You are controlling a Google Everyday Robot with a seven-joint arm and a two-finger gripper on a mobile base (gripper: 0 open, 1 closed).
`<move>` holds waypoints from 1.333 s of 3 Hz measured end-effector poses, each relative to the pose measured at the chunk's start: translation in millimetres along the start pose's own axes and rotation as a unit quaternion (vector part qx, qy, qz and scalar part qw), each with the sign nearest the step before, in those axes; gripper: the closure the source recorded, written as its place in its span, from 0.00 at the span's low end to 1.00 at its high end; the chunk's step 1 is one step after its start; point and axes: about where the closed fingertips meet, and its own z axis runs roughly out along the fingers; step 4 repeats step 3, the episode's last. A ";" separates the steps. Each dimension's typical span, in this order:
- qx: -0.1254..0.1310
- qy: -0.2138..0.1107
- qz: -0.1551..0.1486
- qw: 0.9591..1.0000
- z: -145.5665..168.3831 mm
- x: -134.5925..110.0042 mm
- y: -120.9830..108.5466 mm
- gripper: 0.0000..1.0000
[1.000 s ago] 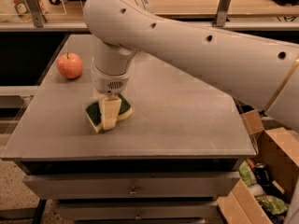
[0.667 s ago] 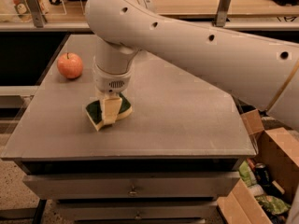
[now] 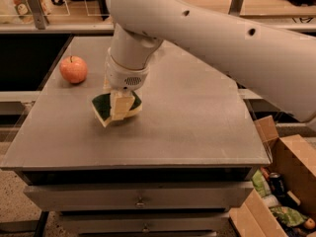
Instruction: Pick sponge
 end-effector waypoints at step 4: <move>0.044 -0.040 0.010 0.998 -80.0 0.4 4.7 1.00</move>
Offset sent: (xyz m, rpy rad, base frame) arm -0.0083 -0.0545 0.1124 0.1612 -0.0637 -0.0633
